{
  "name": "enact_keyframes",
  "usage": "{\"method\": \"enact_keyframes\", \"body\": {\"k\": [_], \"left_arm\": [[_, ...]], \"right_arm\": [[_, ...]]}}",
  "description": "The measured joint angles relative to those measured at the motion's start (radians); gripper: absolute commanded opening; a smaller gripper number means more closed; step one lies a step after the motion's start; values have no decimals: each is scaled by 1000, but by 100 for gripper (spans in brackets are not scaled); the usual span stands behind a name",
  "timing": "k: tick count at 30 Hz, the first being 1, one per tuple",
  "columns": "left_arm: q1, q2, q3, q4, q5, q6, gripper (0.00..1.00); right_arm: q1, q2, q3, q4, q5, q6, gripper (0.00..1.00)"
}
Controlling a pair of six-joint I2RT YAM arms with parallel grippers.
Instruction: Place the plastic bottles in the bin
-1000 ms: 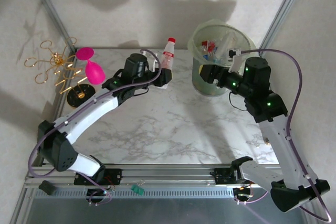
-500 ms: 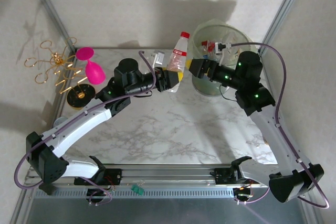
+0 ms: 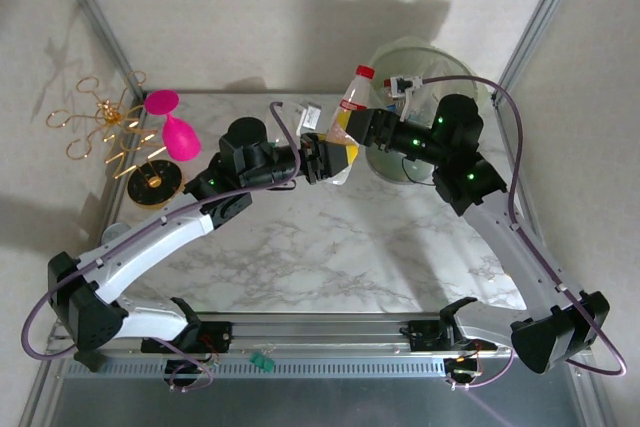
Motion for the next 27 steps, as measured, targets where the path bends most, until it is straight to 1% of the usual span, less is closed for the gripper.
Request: {"method": "enact_keyframes", "body": {"k": [2, 5, 6, 9, 11, 13, 15, 17, 18, 22, 27], "left_arm": [[-3, -4, -7, -1, 0, 0, 36], [-10, -5, -9, -5, -3, 0, 36], [-14, -4, -9, -9, -6, 0, 36], [-21, -4, -9, -9, -15, 1, 37], [-24, -4, -9, -11, -19, 1, 40], [-28, -4, -9, -13, -21, 1, 49], [-33, -4, -9, -14, -23, 3, 63], [-40, -4, -8, -18, -22, 10, 76], [-46, -4, -8, -20, -22, 13, 80], [-54, -6, -7, -29, -24, 25, 88], [-54, -36, -1, -74, -79, 47, 97]], "right_arm": [[4, 0, -2, 16, -1, 8, 69], [14, -1, -8, 44, 0, 24, 55], [19, -2, -10, 52, 1, 26, 53], [25, -6, -13, 54, 6, 19, 47], [25, -11, -17, 51, 12, 14, 47], [25, -16, -20, 47, 14, 11, 47], [26, -27, -25, 39, 24, 8, 47], [27, -37, -27, 23, 40, 0, 47], [28, -40, -29, 15, 51, -3, 47], [28, -56, -29, -27, 100, -21, 47], [28, -79, -27, -83, 165, -53, 46]]}}
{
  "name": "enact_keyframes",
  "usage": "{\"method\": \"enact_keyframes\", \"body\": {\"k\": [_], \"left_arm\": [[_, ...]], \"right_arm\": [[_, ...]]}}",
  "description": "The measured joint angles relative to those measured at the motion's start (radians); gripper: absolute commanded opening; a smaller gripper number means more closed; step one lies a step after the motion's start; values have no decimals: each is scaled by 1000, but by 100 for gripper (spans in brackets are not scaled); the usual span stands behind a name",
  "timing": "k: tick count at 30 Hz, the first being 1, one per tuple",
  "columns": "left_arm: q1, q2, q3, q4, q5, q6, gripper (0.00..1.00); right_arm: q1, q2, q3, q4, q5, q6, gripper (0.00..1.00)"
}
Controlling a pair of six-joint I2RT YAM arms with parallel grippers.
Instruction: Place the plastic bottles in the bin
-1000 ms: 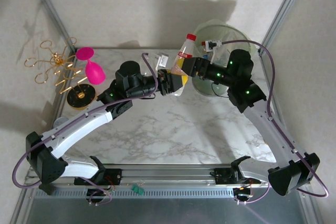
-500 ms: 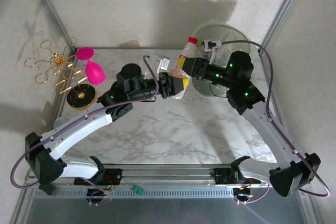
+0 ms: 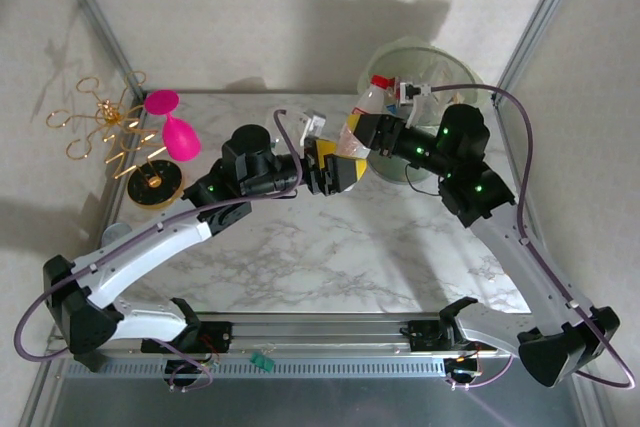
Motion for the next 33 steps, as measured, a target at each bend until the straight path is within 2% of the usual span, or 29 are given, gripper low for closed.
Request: {"method": "enact_keyframes", "body": {"k": [4, 8, 15, 18, 26, 33], "left_arm": [[0, -50, 4, -42, -74, 44, 99], [0, -118, 4, -79, -190, 98, 99], [0, -182, -28, -111, -507, 166, 98], [0, -136, -43, -133, -573, 174, 98], [-2, -34, -75, -174, -588, 139, 98], [-6, -18, -75, -182, -584, 117, 98]], "right_arm": [[-1, 0, 34, -80, 64, -38, 46], [-22, 32, 152, -183, 146, -87, 47], [-182, 194, 483, -331, 288, -126, 47], [-251, 298, 604, -386, 317, -126, 46], [-346, 625, 874, -510, 345, -125, 44], [-362, 810, 1005, -595, 387, -124, 45]]}}
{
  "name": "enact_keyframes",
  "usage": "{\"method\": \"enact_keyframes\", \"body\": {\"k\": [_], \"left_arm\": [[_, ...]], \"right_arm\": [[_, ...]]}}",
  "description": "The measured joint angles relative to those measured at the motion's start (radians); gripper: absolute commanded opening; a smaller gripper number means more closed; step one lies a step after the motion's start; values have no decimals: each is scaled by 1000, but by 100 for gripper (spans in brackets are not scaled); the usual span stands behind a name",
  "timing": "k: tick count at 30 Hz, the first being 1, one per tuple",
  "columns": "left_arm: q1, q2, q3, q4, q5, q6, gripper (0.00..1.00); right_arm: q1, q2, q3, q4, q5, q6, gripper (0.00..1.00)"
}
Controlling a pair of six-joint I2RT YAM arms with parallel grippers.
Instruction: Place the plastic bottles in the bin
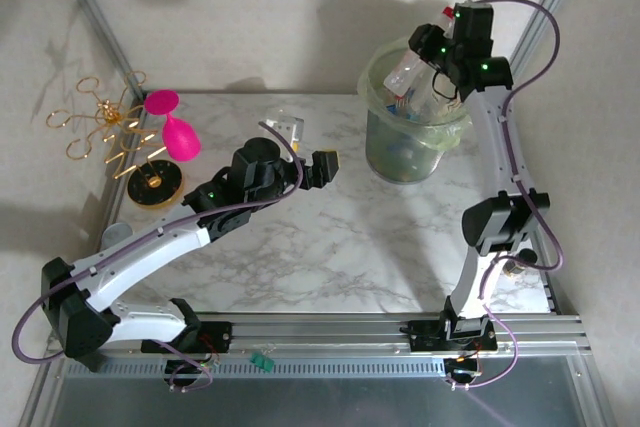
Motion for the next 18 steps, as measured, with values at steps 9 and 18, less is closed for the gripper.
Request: {"method": "enact_keyframes", "body": {"k": [9, 18], "left_arm": [[0, -3, 0, 0, -4, -3, 98], [0, -3, 0, 0, -14, -2, 98]], "right_arm": [[11, 83, 13, -34, -13, -5, 54], [61, 137, 36, -42, -36, -12, 77]]}}
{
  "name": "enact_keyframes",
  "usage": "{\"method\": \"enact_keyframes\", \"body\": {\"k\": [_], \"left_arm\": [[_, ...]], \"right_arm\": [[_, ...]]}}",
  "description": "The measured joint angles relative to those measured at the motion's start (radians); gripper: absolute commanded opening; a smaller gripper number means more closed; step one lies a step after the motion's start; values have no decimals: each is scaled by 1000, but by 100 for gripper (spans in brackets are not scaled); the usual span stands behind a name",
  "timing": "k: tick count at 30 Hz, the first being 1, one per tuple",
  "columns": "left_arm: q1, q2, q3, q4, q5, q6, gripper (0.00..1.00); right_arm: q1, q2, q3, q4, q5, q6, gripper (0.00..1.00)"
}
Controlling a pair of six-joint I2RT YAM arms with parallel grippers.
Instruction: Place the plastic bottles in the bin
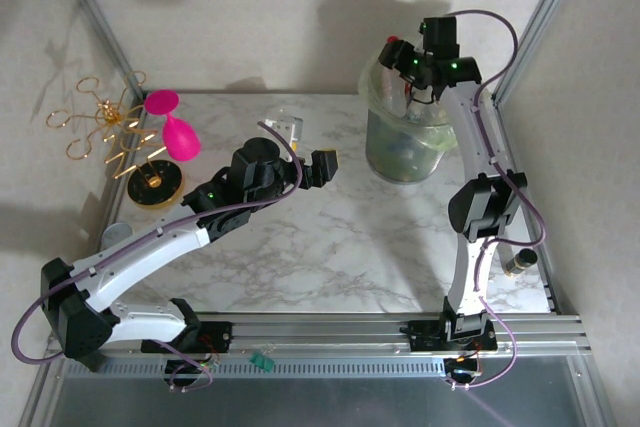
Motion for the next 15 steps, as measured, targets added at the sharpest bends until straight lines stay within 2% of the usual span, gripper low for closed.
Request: {"method": "enact_keyframes", "body": {"k": [4, 8, 11, 15], "left_arm": [[0, 0, 0, 0, -16, 0, 98], [0, 0, 0, 0, -28, 1, 99], [0, 0, 0, 0, -47, 2, 99], [0, 2, 0, -1, -79, 4, 100]], "right_arm": [[-3, 2, 44, -22, 7, 3, 85], [-8, -12, 60, -18, 24, 6, 84], [-14, -36, 60, -18, 40, 3, 77], [-20, -87, 49, -14, 43, -9, 60]]}}
